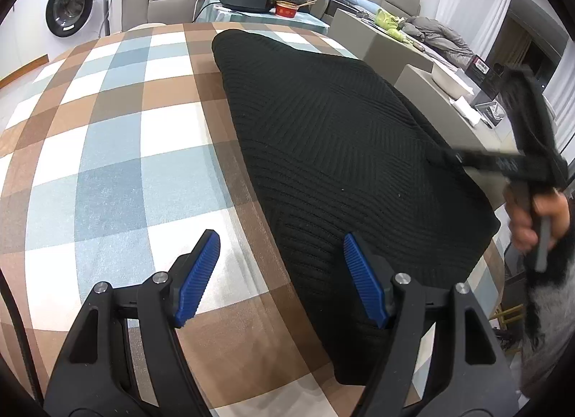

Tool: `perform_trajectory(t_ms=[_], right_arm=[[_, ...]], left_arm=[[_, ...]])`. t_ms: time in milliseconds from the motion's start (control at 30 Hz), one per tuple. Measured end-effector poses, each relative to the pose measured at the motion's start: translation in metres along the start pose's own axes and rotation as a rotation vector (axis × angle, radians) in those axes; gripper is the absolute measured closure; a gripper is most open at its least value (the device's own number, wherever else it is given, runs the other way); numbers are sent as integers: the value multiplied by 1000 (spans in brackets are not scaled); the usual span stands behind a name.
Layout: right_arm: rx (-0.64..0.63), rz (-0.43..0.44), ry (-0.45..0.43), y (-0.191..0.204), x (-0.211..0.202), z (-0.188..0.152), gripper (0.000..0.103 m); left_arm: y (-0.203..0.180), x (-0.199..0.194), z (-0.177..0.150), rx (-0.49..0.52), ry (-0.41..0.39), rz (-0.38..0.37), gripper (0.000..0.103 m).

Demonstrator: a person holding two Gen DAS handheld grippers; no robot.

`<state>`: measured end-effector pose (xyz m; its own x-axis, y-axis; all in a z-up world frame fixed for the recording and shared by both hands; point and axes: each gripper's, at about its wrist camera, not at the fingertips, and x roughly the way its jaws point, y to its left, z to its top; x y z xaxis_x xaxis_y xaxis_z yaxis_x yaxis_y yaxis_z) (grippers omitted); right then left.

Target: Fold small clothes

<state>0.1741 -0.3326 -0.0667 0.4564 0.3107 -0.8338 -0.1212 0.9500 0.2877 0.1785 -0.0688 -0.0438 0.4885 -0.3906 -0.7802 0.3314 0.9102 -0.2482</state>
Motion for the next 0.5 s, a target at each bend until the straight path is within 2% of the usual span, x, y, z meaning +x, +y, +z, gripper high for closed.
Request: perform_trajectory(t_ms=[33,67,100,200,300,367,400,433,500], right_arm=[[10,7,-8,-2,-3,-9,58],[17,4,-17,-1,-6,-15,66],[19,2,-23,1,-7,-18,84],[-27,-15,-92,16,-22,-20,90],[-81,-89,-122,24,-26,-12,90],[-72,-148,-61,17,-12,-14,87],[-48,-154,-18,10,-3,-17,85],[-26,-137,-21,6,-1,-19,83],[15,-107,-50,-1,-8,-20,61]], left_arm=[[1,1,0,1,3,-1,34],[1,1,0,1,5,-1,34],[2,2,0,-1,8,-3,34],[2,4,3,-4,10,-6,34],[0,3,5,5,2,-2,34],[0,5,5,-8,7,-11,34],[1,7,5,-14,11,-14,34],[1,9,5,-17,13,-15,34],[1,12,5,-20,17,-14,34]])
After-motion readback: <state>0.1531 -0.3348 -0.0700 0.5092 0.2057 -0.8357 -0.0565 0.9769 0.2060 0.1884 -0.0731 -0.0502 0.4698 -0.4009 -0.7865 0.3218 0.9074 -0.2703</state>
